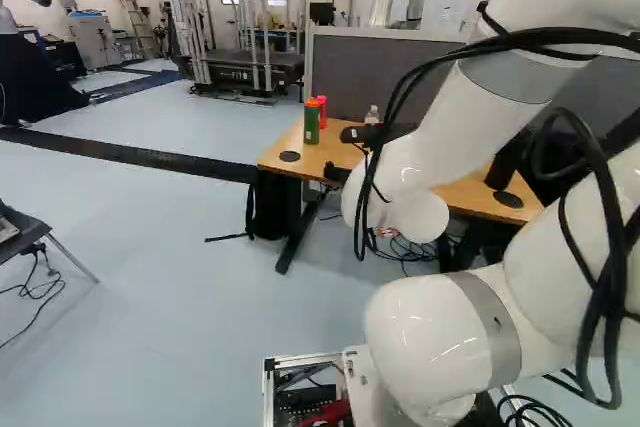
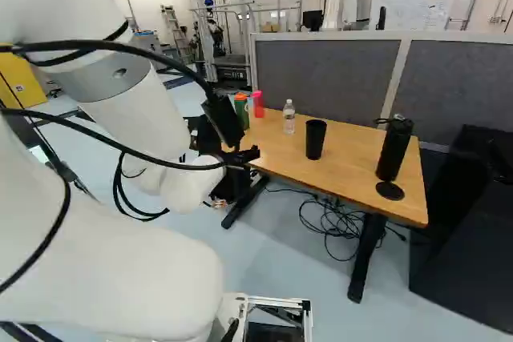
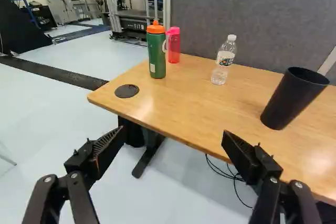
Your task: Pick up the green bottle from the table
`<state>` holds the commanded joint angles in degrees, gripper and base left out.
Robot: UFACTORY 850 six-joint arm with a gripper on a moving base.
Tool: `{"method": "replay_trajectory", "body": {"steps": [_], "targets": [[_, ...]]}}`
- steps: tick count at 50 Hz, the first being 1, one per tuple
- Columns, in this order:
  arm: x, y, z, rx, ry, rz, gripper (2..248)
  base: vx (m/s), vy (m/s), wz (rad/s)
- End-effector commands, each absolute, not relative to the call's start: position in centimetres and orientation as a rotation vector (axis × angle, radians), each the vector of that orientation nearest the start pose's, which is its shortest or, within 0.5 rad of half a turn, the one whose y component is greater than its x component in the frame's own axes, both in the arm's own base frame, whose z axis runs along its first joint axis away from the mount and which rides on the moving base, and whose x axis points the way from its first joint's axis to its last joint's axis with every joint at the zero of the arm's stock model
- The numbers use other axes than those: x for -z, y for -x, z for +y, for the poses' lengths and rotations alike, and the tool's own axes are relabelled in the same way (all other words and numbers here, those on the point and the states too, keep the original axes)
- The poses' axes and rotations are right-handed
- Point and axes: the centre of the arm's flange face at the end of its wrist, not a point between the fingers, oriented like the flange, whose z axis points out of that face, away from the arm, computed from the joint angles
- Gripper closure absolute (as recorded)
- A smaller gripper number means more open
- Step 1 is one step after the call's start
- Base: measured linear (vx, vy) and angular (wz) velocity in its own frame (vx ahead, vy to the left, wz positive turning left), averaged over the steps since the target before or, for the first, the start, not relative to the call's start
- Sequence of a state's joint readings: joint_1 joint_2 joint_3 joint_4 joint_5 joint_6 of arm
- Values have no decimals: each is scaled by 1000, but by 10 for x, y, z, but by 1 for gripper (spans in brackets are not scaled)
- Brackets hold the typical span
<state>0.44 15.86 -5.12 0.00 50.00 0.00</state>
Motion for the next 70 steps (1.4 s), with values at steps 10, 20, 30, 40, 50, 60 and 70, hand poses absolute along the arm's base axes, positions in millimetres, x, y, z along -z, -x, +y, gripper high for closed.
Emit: {"method": "replay_trajectory", "body": {"steps": [10, 20, 30, 40, 50, 60, 70], "targets": [[-366, -271, 2, 1821, 2554, -10, 3, 192, 82, -25], [-366, -271, 2, 1821, 2554, -10, 3, 185, 83, -29], [-366, -271, 2, 1821, 2554, -10, 3, 187, 82, -31], [-366, -271, 2, 1821, 2554, -10, 3, 172, 82, -31], [-366, -276, 4, 1816, 2553, -18, 3, 109, 67, -17], [-367, -283, 6, 1810, 2553, -26, 3, 7, 3, 0], [-369, -301, 7, 1801, 2557, -31, 3, 0, 0, 0]]}}
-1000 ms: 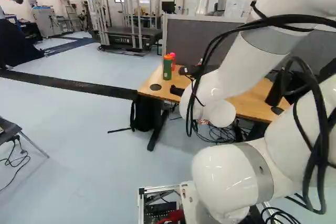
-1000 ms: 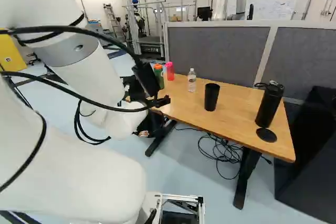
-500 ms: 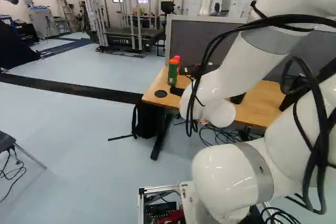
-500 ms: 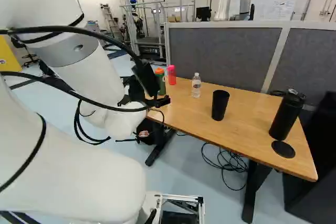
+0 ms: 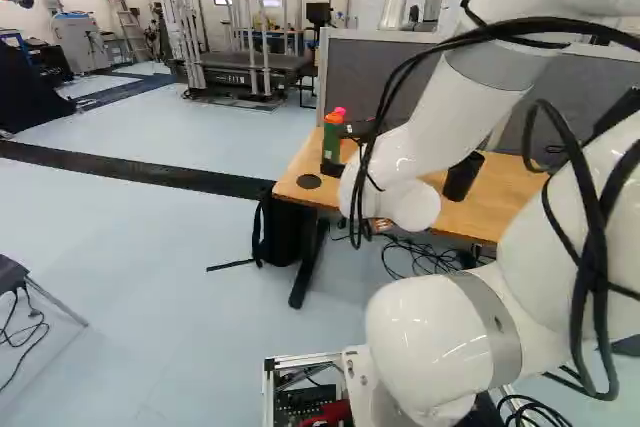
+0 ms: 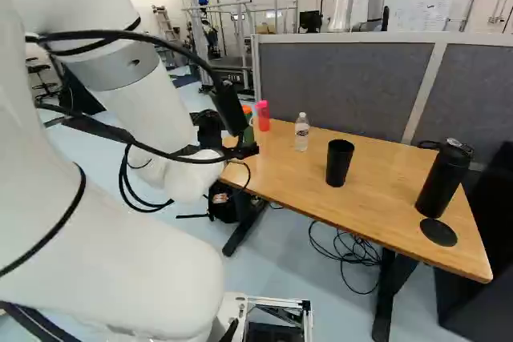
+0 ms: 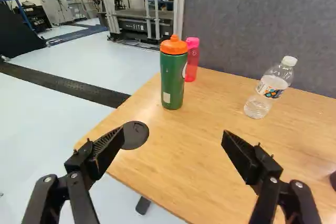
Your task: Pick up the green bottle from the table
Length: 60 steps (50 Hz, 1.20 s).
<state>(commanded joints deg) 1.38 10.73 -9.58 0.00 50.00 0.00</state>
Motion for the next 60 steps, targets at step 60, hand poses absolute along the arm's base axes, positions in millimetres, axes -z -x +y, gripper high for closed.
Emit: {"method": "replay_trajectory", "body": {"steps": [60], "targets": [[-359, -419, 9, 1585, 2701, -27, 3, 0, 0, 0]]}}
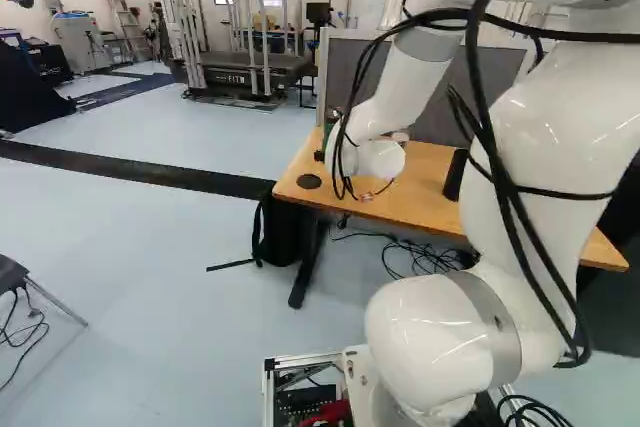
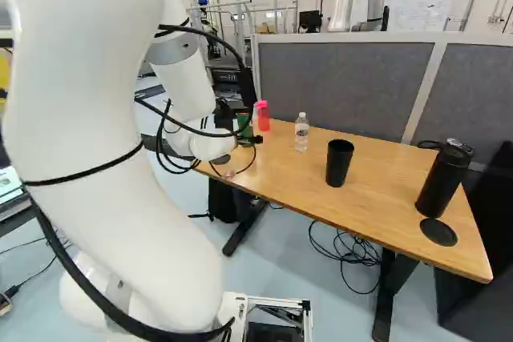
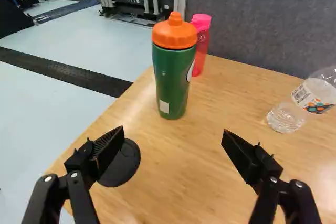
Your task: Pick up the green bottle from the table
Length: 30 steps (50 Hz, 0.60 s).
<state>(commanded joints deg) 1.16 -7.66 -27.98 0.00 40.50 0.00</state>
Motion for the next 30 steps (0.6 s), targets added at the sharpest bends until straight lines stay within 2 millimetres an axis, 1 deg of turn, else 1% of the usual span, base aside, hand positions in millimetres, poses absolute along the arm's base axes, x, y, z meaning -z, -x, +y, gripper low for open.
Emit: {"method": "replay_trajectory", "body": {"steps": [9, 30], "targets": [[-357, -436, 9, 1561, 2715, -27, 3, 0, 0, 0], [-354, -478, 9, 1579, 2705, -25, 3, 0, 0, 0]]}}
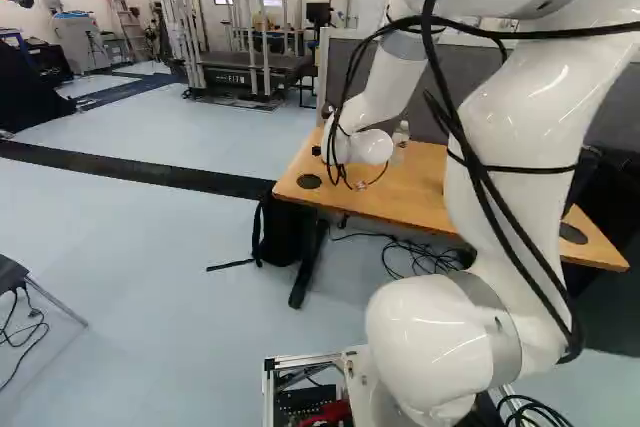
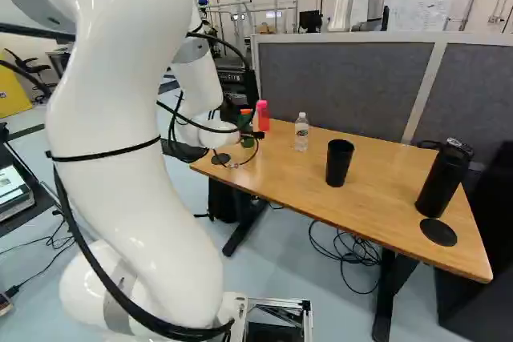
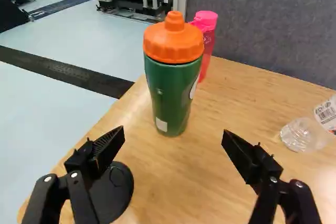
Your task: Pick up the green bottle from the table
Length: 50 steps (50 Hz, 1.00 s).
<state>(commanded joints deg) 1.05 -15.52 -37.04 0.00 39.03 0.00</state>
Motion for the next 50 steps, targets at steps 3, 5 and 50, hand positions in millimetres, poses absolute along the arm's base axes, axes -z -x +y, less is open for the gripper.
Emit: {"method": "replay_trajectory", "body": {"steps": [3, 5, 50], "targets": [[-354, -484, 9, 1583, 2703, -24, 3, 0, 0, 0], [-354, -489, 8, 1586, 2702, -23, 3, 0, 0, 0], [-346, -562, -1, 1645, 2677, 2, 3, 0, 0, 0]]}}
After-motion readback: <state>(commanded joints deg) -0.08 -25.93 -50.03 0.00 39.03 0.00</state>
